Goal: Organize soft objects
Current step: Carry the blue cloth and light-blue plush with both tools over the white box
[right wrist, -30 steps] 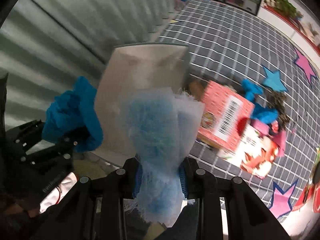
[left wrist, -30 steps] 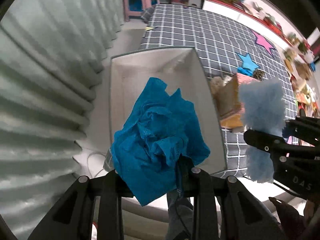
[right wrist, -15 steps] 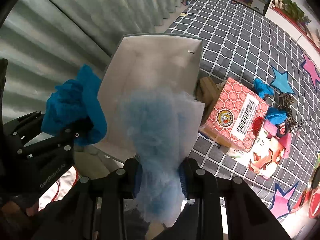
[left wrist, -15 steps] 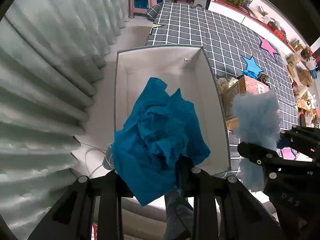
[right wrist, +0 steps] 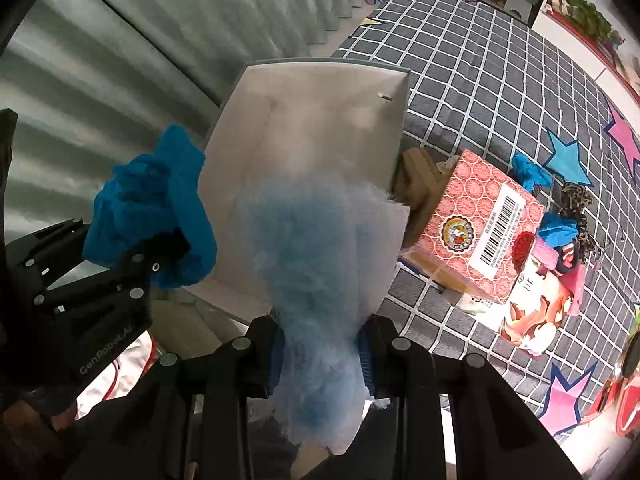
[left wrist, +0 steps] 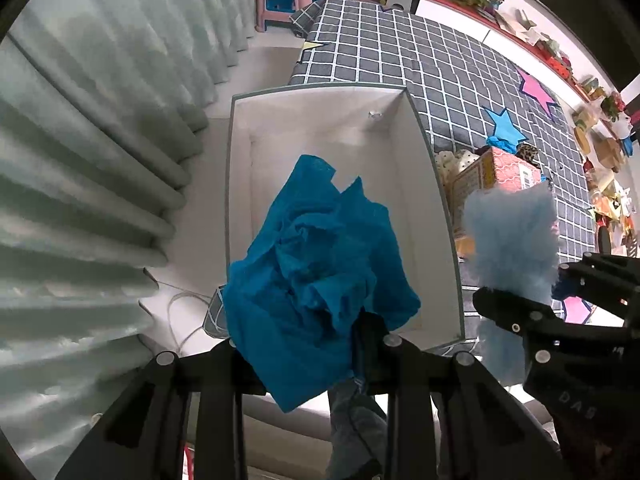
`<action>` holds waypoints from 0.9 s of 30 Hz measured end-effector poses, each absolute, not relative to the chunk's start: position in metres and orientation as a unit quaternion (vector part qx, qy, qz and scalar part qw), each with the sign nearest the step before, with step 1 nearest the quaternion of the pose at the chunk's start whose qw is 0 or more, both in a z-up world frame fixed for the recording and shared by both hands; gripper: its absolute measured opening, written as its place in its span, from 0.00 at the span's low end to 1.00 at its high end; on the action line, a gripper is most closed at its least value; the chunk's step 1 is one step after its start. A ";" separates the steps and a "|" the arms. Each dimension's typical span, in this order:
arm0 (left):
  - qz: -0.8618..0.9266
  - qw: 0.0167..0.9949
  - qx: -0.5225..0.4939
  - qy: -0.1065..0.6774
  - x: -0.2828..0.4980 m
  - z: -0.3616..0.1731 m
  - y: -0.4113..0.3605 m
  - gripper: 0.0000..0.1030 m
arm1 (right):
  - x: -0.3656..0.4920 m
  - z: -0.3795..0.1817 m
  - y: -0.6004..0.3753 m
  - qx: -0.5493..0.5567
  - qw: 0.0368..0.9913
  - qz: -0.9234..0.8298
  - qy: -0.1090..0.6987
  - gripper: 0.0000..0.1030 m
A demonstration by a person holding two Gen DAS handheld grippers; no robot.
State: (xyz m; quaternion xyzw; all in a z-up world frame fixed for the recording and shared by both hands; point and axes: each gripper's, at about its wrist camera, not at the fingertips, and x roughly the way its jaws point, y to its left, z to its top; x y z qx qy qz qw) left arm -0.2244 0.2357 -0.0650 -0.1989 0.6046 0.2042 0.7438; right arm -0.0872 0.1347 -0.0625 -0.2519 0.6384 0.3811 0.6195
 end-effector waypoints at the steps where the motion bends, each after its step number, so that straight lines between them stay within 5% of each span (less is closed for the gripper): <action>1: 0.204 0.743 -0.199 0.605 -0.225 -0.066 0.236 0.31 | -0.088 -0.063 0.135 -0.252 0.619 0.382 0.639 0.31; 27: 0.203 0.730 -0.197 0.622 -0.227 -0.085 0.244 0.31 | -0.090 -0.072 0.143 -0.248 0.613 0.385 0.644 0.31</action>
